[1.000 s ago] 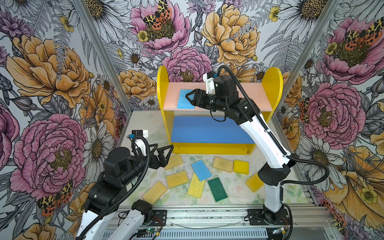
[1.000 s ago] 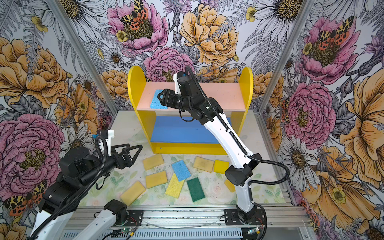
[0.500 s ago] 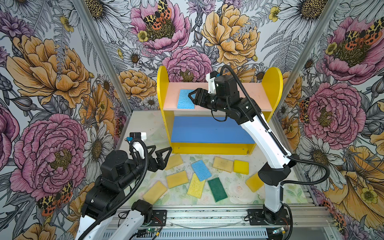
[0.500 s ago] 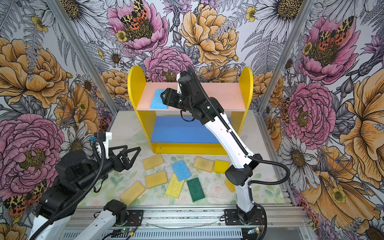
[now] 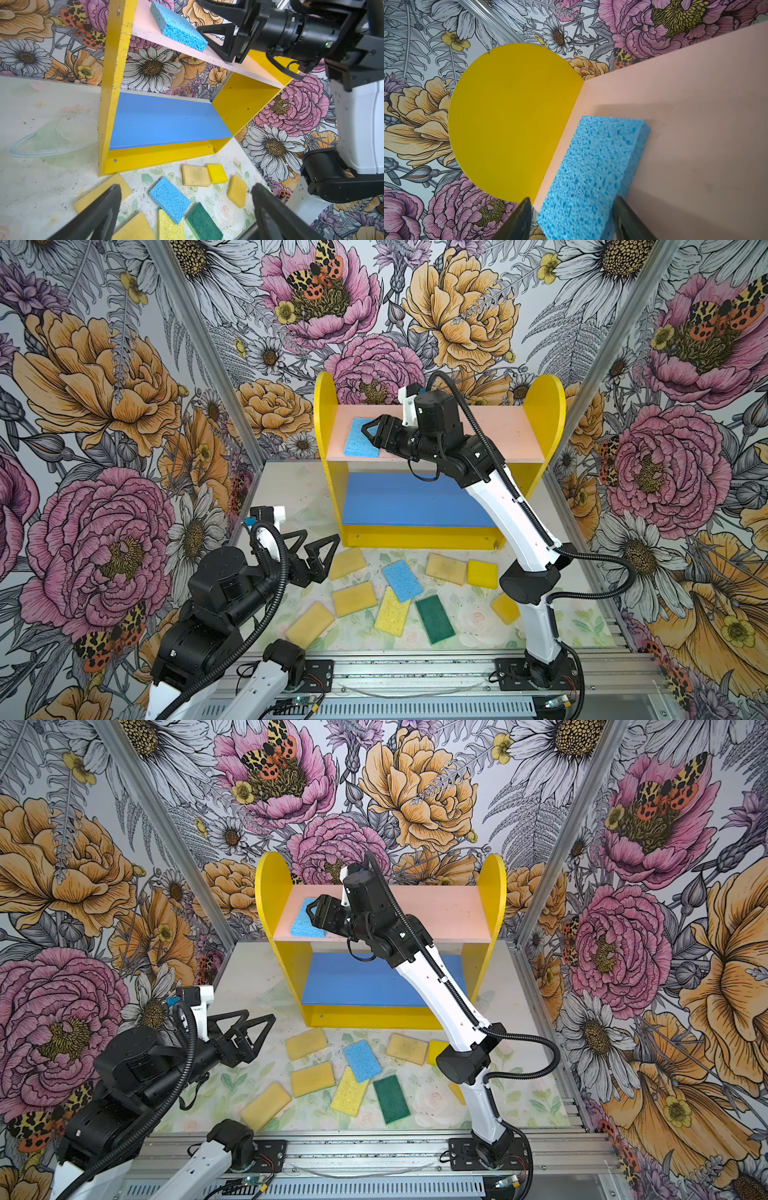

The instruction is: Place and organize the cleaning sponges onto the shelf

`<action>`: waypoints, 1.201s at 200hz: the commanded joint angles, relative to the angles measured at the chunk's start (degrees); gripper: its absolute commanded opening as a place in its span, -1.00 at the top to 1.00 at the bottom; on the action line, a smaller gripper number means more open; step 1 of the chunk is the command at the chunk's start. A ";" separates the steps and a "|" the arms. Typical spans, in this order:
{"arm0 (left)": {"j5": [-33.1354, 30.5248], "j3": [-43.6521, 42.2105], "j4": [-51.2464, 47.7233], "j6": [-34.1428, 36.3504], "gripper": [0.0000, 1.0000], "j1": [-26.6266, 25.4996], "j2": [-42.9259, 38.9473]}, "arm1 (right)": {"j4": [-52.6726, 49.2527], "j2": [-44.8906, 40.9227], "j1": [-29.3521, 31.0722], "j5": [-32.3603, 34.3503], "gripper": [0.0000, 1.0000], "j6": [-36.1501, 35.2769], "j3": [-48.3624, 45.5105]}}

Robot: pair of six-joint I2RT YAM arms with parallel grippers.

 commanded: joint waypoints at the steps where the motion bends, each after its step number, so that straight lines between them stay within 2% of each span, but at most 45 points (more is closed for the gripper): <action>1: -1.23 0.87 -0.57 1.03 -0.98 -0.44 -1.00 | -0.09 2.19 0.54 -0.54 -0.27 1.17 2.75; 146: -3.77 0.61 -1.54 1.21 -0.98 -0.57 -3.83 | 2.81 7.99 2.19 -2.45 -0.28 3.21 5.91; 240: -3.73 0.66 -1.98 -0.50 -0.98 -0.61 -3.50 | 2.79 2.95 2.19 2.08 -0.34 -4.30 4.17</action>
